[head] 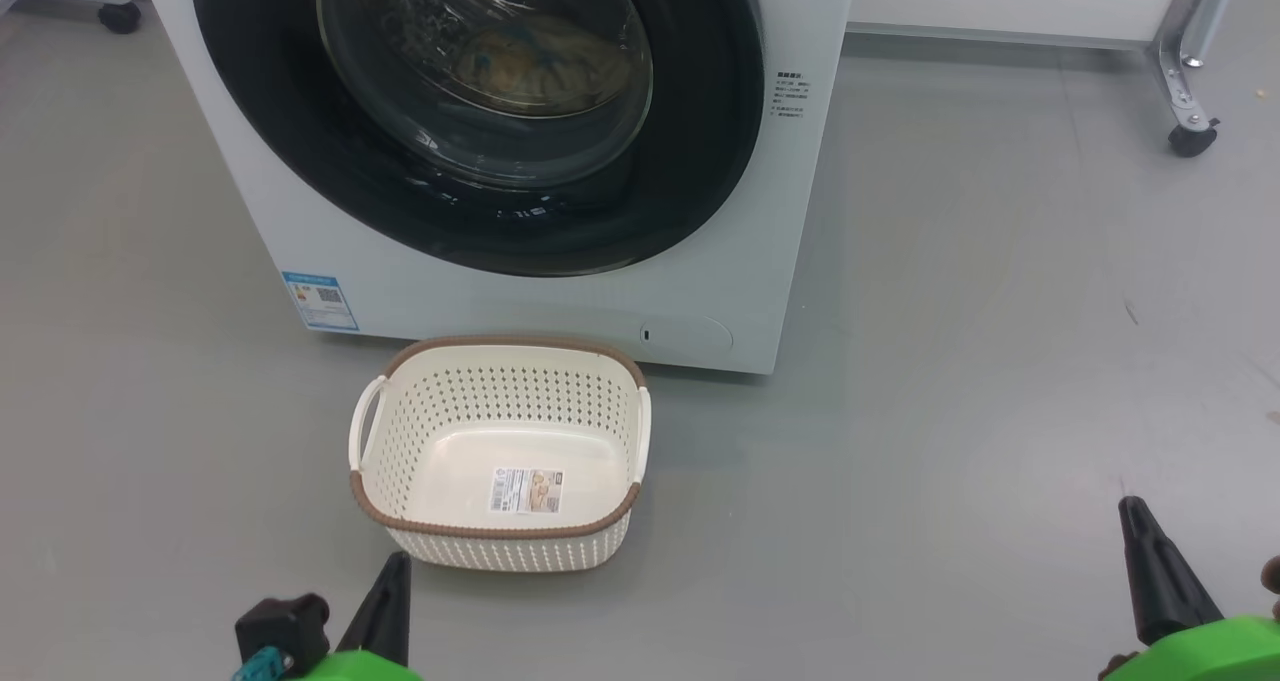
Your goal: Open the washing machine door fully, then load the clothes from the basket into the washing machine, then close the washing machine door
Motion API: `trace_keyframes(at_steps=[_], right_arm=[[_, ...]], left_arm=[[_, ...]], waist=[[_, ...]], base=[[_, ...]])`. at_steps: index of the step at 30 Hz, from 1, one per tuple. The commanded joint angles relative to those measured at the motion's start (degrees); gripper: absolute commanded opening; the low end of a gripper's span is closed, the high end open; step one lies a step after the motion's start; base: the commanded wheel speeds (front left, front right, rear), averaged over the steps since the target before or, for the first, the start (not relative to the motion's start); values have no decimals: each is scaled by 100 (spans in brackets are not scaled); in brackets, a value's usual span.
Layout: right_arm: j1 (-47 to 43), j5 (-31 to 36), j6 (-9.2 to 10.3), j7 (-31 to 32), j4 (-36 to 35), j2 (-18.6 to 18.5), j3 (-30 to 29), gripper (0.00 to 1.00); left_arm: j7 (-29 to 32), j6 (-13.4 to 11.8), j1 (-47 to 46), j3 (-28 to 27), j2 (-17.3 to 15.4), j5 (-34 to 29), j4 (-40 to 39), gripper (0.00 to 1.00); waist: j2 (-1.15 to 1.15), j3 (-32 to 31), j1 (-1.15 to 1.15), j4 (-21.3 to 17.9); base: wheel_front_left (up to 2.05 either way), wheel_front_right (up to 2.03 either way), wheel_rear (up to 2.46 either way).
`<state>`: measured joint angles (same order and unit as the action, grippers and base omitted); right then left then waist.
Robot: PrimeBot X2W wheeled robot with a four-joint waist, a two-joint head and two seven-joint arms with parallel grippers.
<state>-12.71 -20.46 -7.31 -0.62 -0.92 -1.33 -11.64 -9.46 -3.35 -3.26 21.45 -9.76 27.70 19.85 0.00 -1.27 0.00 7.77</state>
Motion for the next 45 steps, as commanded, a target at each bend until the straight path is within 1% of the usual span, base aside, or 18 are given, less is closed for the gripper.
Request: trace_keyframes(at_steps=[1,45], right_arm=[[198,-203,-2,26,-142,-30,-8,0],[846,-2885,-8,288,485,-78,194,0]], left_arm=[[32,52,-276,-186,-15,169,-207,0],[634,449,-282,-1192,255,2584,-351,0]], waist=[[0,3,0,-13],[0,57,0,-307]], base=[[0,0,0],[0,0,0]])
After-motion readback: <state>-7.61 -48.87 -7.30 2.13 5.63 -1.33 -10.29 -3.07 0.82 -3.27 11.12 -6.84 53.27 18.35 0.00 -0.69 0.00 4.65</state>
